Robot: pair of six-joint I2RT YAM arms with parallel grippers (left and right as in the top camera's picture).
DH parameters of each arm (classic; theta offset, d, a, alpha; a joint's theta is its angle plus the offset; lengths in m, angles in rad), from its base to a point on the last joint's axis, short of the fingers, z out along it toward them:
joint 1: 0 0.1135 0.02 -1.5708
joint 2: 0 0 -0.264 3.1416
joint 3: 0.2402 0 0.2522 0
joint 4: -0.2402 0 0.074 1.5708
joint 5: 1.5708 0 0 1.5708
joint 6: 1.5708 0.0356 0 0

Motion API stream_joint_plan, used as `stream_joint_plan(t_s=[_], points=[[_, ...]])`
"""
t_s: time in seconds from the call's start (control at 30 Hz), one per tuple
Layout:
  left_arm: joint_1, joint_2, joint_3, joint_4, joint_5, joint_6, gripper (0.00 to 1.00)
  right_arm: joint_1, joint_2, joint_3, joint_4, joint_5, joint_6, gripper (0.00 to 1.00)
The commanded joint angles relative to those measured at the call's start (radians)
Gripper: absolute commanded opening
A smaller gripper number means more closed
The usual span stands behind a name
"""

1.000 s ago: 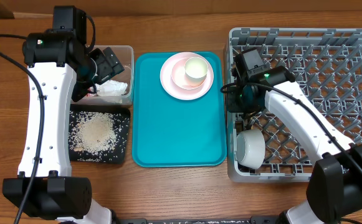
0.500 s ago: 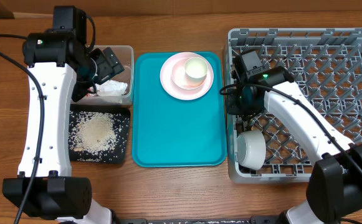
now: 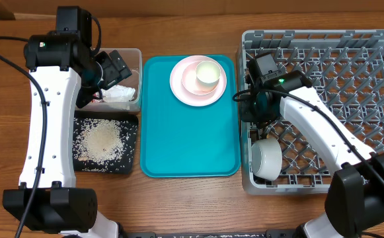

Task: Sort waste into correct bins and load items into the dishwasher
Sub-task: 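Move the right gripper left to the white paper cup on the plate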

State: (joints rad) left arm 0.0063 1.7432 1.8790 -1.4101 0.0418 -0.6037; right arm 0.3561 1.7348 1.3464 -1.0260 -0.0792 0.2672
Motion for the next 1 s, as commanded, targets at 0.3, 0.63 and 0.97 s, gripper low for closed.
stream_joint_plan(t_s=[0.3,0.63,0.97], points=[[-0.007,-0.007,0.014,0.000,0.000,-0.002,1.00,0.015,-0.001,0.240,-0.078,-0.046,-0.068,0.30],[-0.007,-0.007,0.014,0.000,0.000,-0.002,1.00,0.017,0.001,0.478,-0.030,-0.108,-0.206,0.31],[-0.007,-0.007,0.014,0.000,0.000,-0.002,1.00,0.032,0.151,0.472,0.124,-0.106,-0.276,0.35]])
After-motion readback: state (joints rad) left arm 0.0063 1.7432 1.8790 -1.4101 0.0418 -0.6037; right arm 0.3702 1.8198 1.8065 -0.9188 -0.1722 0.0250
